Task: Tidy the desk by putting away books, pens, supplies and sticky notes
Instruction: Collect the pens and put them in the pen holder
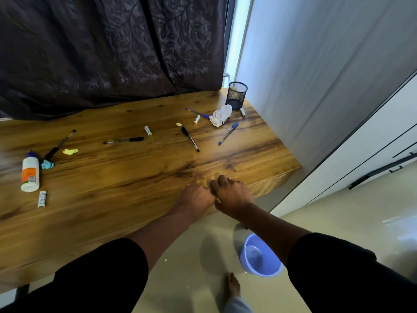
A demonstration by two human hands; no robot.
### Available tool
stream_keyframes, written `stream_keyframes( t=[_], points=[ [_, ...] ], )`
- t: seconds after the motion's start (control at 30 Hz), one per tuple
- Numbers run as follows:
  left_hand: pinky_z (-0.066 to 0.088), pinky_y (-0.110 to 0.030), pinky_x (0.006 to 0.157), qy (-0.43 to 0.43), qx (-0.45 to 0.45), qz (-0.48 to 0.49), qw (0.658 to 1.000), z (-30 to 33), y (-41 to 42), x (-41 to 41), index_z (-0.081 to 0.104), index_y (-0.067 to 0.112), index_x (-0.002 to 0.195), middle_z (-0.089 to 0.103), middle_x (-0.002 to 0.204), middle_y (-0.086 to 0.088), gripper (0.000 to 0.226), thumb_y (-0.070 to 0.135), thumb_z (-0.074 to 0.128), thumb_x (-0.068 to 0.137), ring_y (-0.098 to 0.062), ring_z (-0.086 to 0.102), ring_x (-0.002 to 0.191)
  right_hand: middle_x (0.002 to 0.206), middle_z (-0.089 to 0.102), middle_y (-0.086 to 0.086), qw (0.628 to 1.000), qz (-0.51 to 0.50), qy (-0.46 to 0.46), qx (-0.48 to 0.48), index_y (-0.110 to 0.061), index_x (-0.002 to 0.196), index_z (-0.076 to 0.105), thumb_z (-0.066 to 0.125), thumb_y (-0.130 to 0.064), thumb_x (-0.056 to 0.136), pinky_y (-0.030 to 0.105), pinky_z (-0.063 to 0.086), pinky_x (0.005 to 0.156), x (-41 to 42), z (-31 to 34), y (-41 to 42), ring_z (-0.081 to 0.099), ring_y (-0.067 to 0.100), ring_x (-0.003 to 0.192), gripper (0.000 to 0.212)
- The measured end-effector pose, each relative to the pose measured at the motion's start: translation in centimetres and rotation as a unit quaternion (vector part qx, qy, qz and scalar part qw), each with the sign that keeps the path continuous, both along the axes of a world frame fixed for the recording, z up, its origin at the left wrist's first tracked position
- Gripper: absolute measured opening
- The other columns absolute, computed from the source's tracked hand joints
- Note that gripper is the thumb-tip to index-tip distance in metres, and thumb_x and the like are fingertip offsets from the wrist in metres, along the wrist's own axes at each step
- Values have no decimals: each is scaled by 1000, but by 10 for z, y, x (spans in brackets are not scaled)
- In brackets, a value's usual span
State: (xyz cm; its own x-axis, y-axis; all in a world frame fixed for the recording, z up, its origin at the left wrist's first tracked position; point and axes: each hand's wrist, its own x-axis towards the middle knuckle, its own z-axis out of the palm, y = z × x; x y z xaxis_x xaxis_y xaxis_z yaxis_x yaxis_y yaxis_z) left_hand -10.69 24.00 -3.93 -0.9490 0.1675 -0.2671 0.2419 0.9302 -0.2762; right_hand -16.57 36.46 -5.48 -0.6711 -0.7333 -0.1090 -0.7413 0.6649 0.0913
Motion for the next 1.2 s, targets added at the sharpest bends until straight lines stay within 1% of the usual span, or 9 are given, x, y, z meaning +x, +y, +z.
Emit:
stream_keyframes(
  t=[0.23,0.33,0.47,0.57,0.67,0.77,0.9,1.07,1.2],
  points=[
    [49,-33,84,-5,34,12,999,-1,-4,-2,72,17,105,73,105,-3,19,15,55,95,-26,69,101,116,57,9,999,30,3,-23,-21,122,52,62,-37,87,33,43,63,-8,0,3,65,32,97,40],
    [44,-32,76,7,48,8,999,4,-6,-3,70,21,100,72,102,-3,18,31,57,94,-26,68,97,117,55,8,998,62,-8,-24,-23,121,52,63,-52,85,34,40,65,-16,2,4,65,32,95,48],
    [46,-32,68,9,82,21,996,16,-10,-21,69,18,87,73,92,-6,40,55,56,87,-30,70,85,110,65,8,988,148,-8,36,-24,115,64,63,-68,77,36,50,74,-48,21,-4,69,32,91,59],
    [48,-32,71,-15,84,55,995,31,-23,-47,69,20,95,73,99,-5,41,58,56,86,-29,70,92,105,74,3,986,157,-42,25,-26,110,71,63,-61,83,28,42,71,-84,40,-17,71,25,96,44],
    [53,-35,77,-13,149,147,978,43,-43,-70,67,25,105,71,106,0,40,60,57,89,-24,68,99,116,72,4,983,111,-138,44,-26,117,69,64,-49,90,33,51,83,-114,52,-31,68,27,107,36],
    [45,-32,75,22,171,223,959,42,-64,-80,66,29,106,67,110,3,41,65,52,90,-20,62,102,112,71,4,986,108,-126,19,-26,108,68,61,-39,90,36,55,88,-143,58,-40,68,28,106,23],
    [44,-35,100,39,172,305,936,30,-82,-89,60,33,126,60,133,5,43,58,56,91,-20,51,126,122,66,3,987,109,-121,-4,-23,124,64,64,-41,94,37,52,90,-178,60,-52,63,25,111,35],
    [39,-34,109,62,175,357,916,18,-80,-89,50,32,142,50,148,5,48,52,49,98,-20,44,138,122,64,4,987,91,-109,-81,-20,120,61,62,-36,93,35,51,85,-201,50,-64,63,24,110,31],
    [36,-32,112,55,145,357,921,3,-78,-86,46,28,148,45,154,1,51,49,43,101,-22,43,140,107,66,3,981,-21,-94,-168,-19,108,62,61,-27,90,31,47,70,-218,38,-62,66,25,98,19]
  ],
)
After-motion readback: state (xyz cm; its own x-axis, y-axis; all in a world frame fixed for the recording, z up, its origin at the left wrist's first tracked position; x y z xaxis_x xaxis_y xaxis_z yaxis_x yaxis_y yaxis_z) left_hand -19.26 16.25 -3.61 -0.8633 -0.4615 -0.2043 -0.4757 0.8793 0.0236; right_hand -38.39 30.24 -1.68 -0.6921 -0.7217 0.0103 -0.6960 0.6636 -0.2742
